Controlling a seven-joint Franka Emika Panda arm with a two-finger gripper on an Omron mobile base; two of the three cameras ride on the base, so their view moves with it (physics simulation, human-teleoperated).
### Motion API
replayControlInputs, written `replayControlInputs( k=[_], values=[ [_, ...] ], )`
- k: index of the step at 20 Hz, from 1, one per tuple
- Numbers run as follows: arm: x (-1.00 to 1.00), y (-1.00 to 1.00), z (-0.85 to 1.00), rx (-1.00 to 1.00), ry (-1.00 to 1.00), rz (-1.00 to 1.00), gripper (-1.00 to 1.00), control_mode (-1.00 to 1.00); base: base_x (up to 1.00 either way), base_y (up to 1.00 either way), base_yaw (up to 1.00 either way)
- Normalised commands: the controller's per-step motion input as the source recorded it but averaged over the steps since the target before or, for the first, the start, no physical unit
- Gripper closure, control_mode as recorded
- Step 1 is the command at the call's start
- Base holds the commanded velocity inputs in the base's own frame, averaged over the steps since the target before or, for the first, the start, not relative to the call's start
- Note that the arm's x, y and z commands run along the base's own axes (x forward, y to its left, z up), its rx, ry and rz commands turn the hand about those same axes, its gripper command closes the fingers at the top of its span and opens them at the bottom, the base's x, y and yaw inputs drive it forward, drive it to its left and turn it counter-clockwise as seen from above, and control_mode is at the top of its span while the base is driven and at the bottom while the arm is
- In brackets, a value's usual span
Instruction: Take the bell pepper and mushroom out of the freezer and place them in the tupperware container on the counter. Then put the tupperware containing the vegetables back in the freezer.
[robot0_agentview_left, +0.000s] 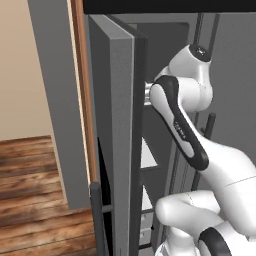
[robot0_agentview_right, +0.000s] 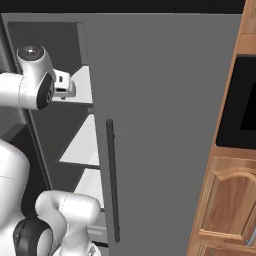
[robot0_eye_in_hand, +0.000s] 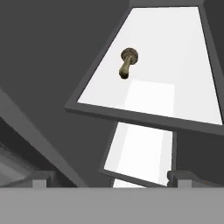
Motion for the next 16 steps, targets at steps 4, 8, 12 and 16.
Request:
replayControlInputs(
  k=[4,8,12,16],
  values=[
    [0.54,0.00,-0.04,0.00,0.00,0.00,-1.00,-1.00,0.00,0.00,0.00],
    [0.47,0.02,0.00,0.00,0.00,0.00,-1.00,-1.00,0.00,0.00,0.00],
    [0.35,0.10,0.00,0.00,0.01,0.00,-1.00,-1.00,0.00,0.00,0.00],
    [0.22,0.10,-0.03,0.00,0.01,0.00,-1.00,-1.00,0.00,0.00,0.00]
  ],
)
